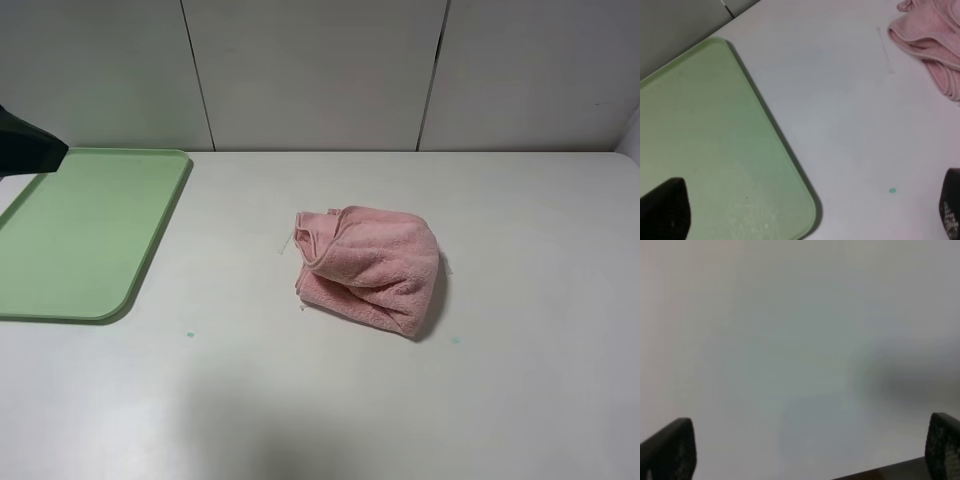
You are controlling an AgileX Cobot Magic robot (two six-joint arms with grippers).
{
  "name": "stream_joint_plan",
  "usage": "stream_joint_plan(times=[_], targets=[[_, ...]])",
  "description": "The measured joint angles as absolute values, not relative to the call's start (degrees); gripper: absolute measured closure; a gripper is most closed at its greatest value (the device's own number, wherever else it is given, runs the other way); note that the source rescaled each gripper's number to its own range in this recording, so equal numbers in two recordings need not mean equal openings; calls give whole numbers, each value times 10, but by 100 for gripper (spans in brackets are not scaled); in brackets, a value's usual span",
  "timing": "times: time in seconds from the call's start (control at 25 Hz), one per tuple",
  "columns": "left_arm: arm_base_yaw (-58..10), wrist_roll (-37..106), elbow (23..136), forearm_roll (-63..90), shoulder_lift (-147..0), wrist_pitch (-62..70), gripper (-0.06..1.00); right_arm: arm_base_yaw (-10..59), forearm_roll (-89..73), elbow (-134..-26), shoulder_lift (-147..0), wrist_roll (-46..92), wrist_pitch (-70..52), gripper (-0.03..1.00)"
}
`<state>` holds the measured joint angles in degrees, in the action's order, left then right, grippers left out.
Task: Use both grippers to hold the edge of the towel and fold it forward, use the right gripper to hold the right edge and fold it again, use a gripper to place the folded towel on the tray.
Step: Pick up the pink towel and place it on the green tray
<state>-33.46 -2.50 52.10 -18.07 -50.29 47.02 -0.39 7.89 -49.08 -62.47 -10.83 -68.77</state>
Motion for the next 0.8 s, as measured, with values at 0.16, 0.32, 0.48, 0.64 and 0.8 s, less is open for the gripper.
stream_joint_plan(times=[0.16, 0.32, 0.48, 0.64, 0.8], targets=[[-335, -25, 521, -181, -503, 470, -5, -41, 68, -457, -556, -108, -671, -3], [-335, -25, 521, -181, -503, 470, -5, -62, 66, -433, -494, -107, -667, -3], [-335, -25, 521, -181, -503, 470, -5, -67, 59, -397, -428, -88, -659, -3], [-335, -25, 521, -181, -503, 470, -5, -67, 38, -354, -345, -56, -630, -3], [-335, -25, 521, -181, -503, 470, -5, -67, 23, -320, -264, -29, -622, -3]])
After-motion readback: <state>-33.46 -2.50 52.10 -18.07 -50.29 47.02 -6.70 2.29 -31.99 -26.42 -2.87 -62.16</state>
